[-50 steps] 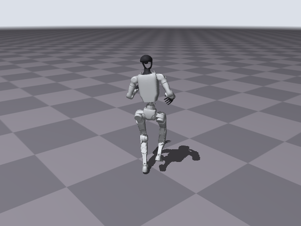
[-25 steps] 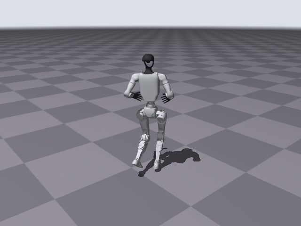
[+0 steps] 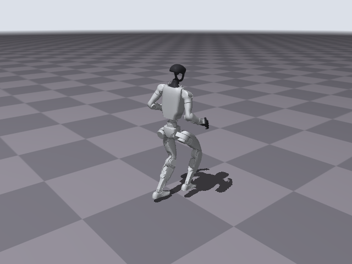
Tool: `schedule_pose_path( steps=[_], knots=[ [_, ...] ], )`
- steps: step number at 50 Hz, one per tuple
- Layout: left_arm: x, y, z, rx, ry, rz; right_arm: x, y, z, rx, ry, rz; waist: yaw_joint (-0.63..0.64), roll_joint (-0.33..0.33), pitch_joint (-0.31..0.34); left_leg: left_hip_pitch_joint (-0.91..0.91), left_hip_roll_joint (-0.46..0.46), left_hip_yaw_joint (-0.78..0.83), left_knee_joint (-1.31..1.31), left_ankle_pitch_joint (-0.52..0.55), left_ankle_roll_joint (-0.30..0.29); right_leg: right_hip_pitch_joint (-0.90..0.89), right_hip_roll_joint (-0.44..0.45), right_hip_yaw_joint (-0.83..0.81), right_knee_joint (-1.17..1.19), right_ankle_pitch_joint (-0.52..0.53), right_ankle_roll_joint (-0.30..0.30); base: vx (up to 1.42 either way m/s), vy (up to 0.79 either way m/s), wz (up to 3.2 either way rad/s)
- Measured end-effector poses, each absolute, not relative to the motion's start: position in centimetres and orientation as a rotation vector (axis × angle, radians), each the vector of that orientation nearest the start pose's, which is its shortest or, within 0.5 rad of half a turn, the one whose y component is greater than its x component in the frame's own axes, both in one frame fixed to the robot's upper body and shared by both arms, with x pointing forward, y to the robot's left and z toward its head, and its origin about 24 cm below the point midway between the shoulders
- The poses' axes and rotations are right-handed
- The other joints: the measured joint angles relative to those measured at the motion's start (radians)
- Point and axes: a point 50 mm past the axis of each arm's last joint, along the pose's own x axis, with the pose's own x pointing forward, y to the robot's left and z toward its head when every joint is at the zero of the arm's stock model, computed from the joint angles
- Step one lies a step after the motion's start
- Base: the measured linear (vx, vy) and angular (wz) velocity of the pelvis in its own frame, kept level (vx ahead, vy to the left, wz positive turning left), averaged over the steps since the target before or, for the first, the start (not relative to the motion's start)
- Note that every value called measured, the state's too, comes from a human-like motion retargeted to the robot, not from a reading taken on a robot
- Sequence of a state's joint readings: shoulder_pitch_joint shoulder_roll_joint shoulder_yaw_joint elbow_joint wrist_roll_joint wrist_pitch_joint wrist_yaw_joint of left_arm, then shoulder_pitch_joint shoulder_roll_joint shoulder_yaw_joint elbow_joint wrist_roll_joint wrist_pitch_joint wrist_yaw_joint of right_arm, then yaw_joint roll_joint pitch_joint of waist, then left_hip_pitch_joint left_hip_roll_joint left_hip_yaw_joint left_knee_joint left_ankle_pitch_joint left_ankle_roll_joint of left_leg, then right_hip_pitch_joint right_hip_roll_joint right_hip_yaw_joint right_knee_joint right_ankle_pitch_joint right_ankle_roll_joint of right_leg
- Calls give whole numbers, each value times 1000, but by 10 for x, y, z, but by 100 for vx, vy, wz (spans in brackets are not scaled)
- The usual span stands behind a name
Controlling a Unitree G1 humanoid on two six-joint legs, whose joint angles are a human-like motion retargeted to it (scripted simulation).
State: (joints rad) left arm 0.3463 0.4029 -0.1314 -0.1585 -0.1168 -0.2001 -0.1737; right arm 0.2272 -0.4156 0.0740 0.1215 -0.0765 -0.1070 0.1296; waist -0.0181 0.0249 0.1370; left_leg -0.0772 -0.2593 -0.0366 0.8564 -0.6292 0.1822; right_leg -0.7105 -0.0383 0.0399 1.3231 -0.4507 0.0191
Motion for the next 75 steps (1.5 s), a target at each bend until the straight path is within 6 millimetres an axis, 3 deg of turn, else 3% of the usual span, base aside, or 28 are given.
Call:
schedule_pose_path(
  steps=[5, 8, 10, 12, 14, 16, 18, 20, 22, 24, 26, 28, 31, 33, 35, 38, 40, 43, 47, 50, 53, 57, 60, 65, 67, 70, 72, 75],
  knots=[
    [106, 201, -28, 32, 405, -215, 237, -221, 31, -568, 81, 152, 75, -42, -43, -149, -47, 19, -108, 165, -7, 161, -202, -2, 172, -18, -77, -80, 0, -89],
    [67, 207, -35, -87, 516, -156, 247, -211, 61, -608, -68, 164, 94, -101, -98, -241, -56, 70, -250, 380, -64, 313, -248, 6, 121, 86, -20, -85, -8, -49],
    [55, 211, -34, -138, 535, -117, 247, -205, 75, -619, -147, 180, 95, -138, -131, -315, -57, 110, -328, 479, -100, 409, -231, 8, 32, 179, 44, -90, -9, -15],
    [59, 215, -28, -164, 498, -78, 245, -203, 84, -634, -193, 186, 91, -157, -149, -403, -46, 134, -326, 474, -105, 490, -173, 24, -86, 226, 95, -95, -8, -10],
    [77, 219, -17, -155, 408, -50, 242, -203, 82, -640, -194, 179, 77, -161, -148, -503, -25, 140, -240, 398, -93, 541, -108, 46, -197, 172, 105, -99, -6, -18],
    [108, 225, 2, -116, 258, -21, 237, -207, 65, -643, -115, 173, 58, -149, -126, -611, 11, 135, -76, 287, -76, 559, -47, 58, -276, 1, 61, -103, -3, -30],
    [151, 230, 33, -36, 43, 21, 227, -213, 24, -644, 77, 191, 40, -110, -85, -711, 73, 123, 137, 184, -63, 540, 24, 52, -310, -219, -15, -106, 0, -45],
    [195, 228, 75, 58, -202, 62, 199, -219, -40, -636, 401, 260, 28, -65, -44, -762, 131, 112, 325, 129, -54, 487, 76, 29, -289, -358, -77, -107, 2, -57],
    [231, 214, 120, 121, -419, 52, 145, -224, -108, -602, 794, 350, 14, -28, -27, -743, 157, 90, 453, 141, -50, 427, 103, 11, -272, -313, -90, -105, 6, -57],
    [250, 193, 160, 181, -598, -17, 72, -230, -147, -533, 1134, 415, -2, -9, -29, -664, 147, 57, 529, 188, -59, 369, 121, 18, -288, -212, -76, -99, 10, -66],
    [258, 169, 187, 246, -727, -113, 9, -236, -159, -453, 1373, 450, -16, 3, -35, -539, 111, 4, 552, 252, -97, 311, 149, 52, -321, -97, -44, -92, 13, -101],
    [261, 146, 199, 309, -798, -211, -34, -245, -158, -389, 1519, 447, -35, 18, -40, -387, 67, -62, 521, 328, -164, 250, 189, 95, -345, 26, -4, -85, 15, -137],
    [265, 123, 198, 378, -810, -308, -54, -265, -149, -373, 1581, 372, -73, 46, -36, -153, 13, -168, 416, 413, -259, 153, 256, 139, -338, 119, 28, -78, 12, -159],
    [269, 117, 192, 413, -778, -340, -44, -282, -143, -408, 1545, 306, -100, 54, -26, -20, -16, -231, 339, 410, -287, 79, 296, 157, -286, 101, 28, -73, 8, -168],
    [274, 113, 180, 444, -711, -364, -20, -297, -136, -464, 1461, 259, -120, 48, -7, 90, -43, -283, 271, 336, -278, -3, 328, 160, -190, 54, 23, -71, 4, -167],
    [283, 113, 155, 516, -568, -418, 48, -316, -117, -570, 1227, 205, -133, 18, 55, 198, -66, -309, 196, 79, -172, -104, 349, 135, -35, 24, 29, -68, 0, -146],
    [286, 114, 135, 545, -462, -461, 102, -316, -95, -626, 1019, 191, -129, -3, 106, 229, -84, -319, 171, -73, -86, -131, 359, 123, 14, 56, 52, -66, -4, -143],
    [278, 118, 86, 471, -243, -525, 179, -286, -46, -630, 656, 263, -129, -2, 148, 216, -107, -364, 102, -9, -65, -98, 390, 145, -99, 221, 130, -62, -8, -163],
    [245, 132, 21, 339, 35, -562, 232, -225, 23, -600, 229, 458, -130, 1, 116, 80, -52, -297, -25, 169, -101, -53, 304, 146, -278, 390, 128, -56, -12, -178],
    [218, 154, -13, 278, 205, -513, 245, -188, 66, -569, -7, 593, -123, -13, 90, -20, -21, -234, -94, 262, -137, -36, 218, 125, -254, 338, 93, -53, -14, -178],
    [190, 176, -38, 220, 351, -411, 246, -169, 96, -556, -160, 668, -104, -29, 88, -101, -16, -195, -85, 281, -150, -8, 110, 102, -66, 241, 34, -54, -16, -175],
    [159, 209, -54, 169, 476, -258, 242, -166, 126, -554, -280, 675, -97, -62, 80, -212, -6, -151, -82, 365, -148, 78, -44, 86, 132, 196, -6, -54, -19, -117],
    [138, 223, -62, 160, 538, -179, 231, -175, 130, -540, -285, 638, -90, -90, 66, -337, 0, -98, -21, 506, -183, 220, -108, 38, 90, 237, 29, -52, -21, -36],
    [114, 240, -65, 165, 580, -83, 215, -192, 134, -535, -290, 557, -22, -80, 77, -550, 38, -54, 272, 437, -191, 464, -17, -39, -207, 237, 84, -44, -19, -65],
    [112, 248, -62, 164, 568, -39, 214, -198, 140, -558, -309, 527, 10, -63, 98, -610, 61, -63, 394, 375, -185, 532, 36, -50, -309, 132, 61, -38, -15, -102],
    [108, 258, -58, 170, 549, 30, 217, -202, 150, -623, -343, 494, 41, -39, 140, -682, 83, -79, 558, 234, -151, 573, 81, -79, -344, -161, -29, -37, -13, -104],
    [113, 260, -55, 193, 522, 65, 225, -200, 151, -649, -358, 483, 59, -20, 177, -703, 112, -75, 608, 163, -114, 565, 94, -106, -328, -288, -74, -34, -10, -117],
    [131, 250, -51, 205, 462, 66, 240, -186, 131, -588, -308, 526, 80, -10, 194, -661, 122, -69, 521, 180, -109, 537, 81, -125, -359, -170, -52, -30, -6, -152]
  ],
)
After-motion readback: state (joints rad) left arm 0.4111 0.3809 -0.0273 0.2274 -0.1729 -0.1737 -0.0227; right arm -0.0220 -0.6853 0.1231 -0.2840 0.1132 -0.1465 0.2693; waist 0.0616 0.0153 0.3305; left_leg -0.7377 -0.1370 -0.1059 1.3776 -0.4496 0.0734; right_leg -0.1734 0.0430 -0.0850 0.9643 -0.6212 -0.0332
